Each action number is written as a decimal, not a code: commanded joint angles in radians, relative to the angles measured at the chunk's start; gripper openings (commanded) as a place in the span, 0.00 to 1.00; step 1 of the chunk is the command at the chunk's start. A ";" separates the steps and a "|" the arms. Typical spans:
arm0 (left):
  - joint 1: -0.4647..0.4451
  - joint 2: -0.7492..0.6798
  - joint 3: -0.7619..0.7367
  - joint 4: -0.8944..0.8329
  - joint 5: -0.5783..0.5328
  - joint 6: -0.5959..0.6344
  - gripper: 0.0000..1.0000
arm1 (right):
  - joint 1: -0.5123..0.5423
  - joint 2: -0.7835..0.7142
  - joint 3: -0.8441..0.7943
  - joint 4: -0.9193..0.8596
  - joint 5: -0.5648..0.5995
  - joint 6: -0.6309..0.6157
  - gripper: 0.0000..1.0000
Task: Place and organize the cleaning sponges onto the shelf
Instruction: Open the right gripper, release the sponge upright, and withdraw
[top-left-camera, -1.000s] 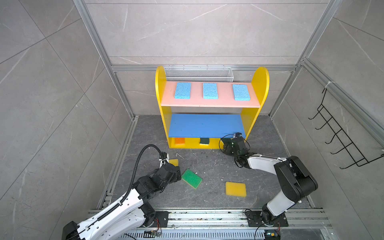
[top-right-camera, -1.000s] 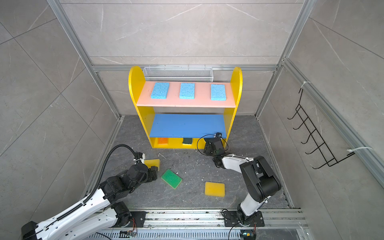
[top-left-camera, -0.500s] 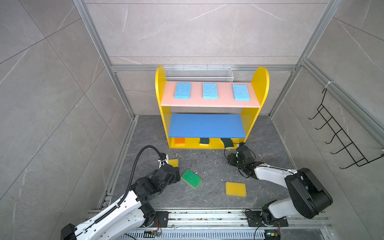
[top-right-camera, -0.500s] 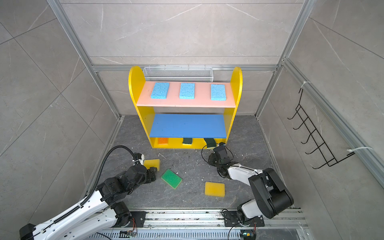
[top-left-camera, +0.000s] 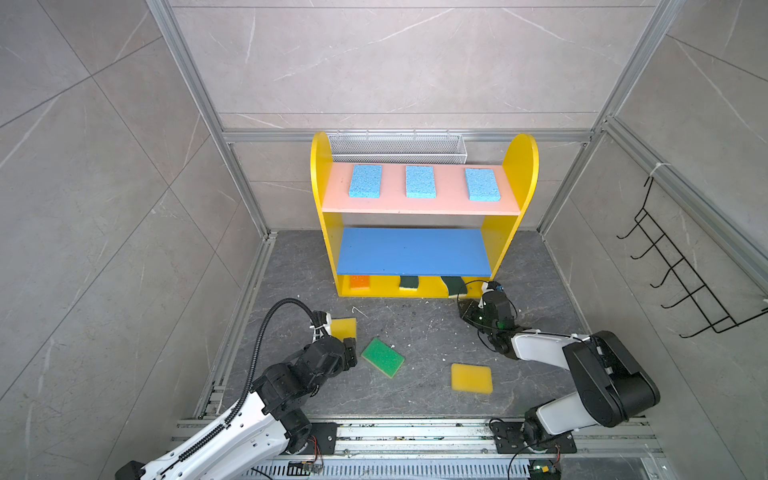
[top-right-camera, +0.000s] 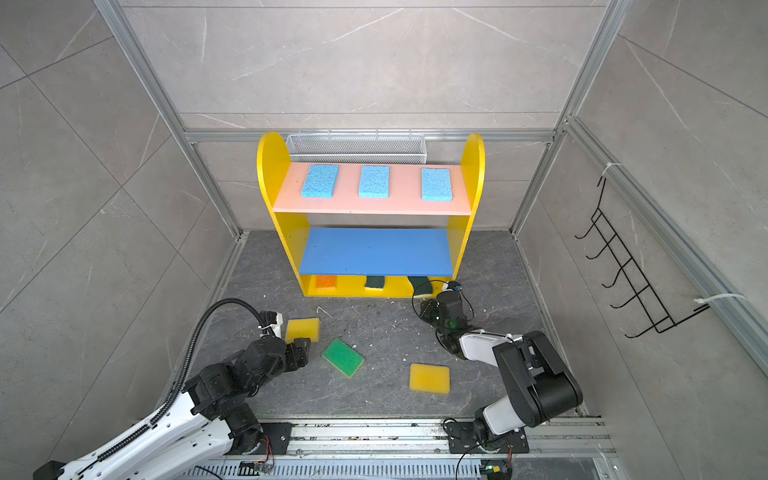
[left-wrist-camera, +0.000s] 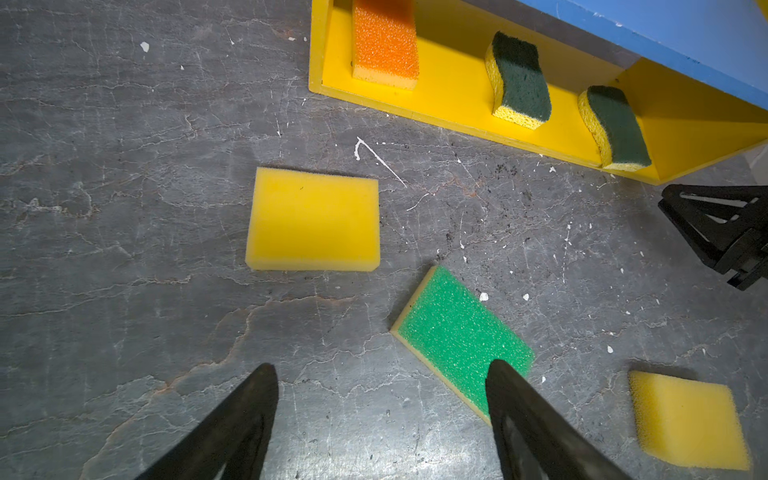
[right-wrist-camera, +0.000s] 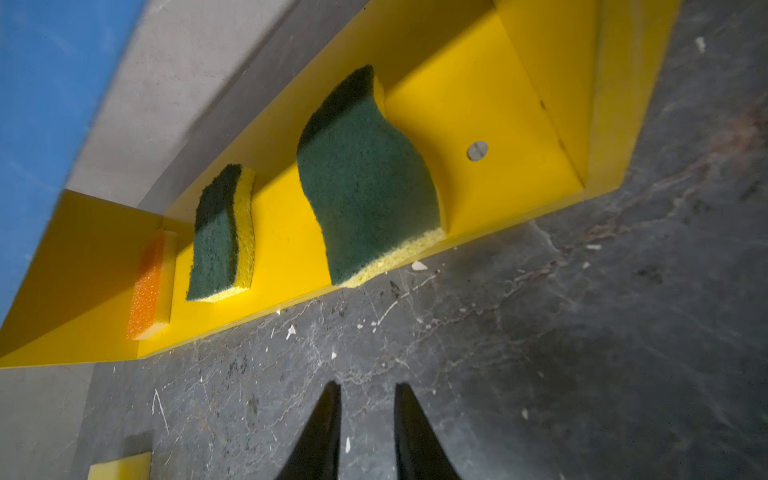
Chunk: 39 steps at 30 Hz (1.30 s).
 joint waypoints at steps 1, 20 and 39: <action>-0.004 0.028 0.018 -0.010 -0.024 -0.008 0.81 | -0.014 0.053 -0.007 0.108 -0.021 0.051 0.24; -0.004 0.084 0.036 0.013 -0.073 0.002 0.81 | -0.060 0.252 0.073 0.294 -0.042 0.082 0.17; -0.004 0.114 0.036 0.045 -0.070 0.005 0.81 | -0.062 0.313 0.020 0.493 -0.081 0.142 0.10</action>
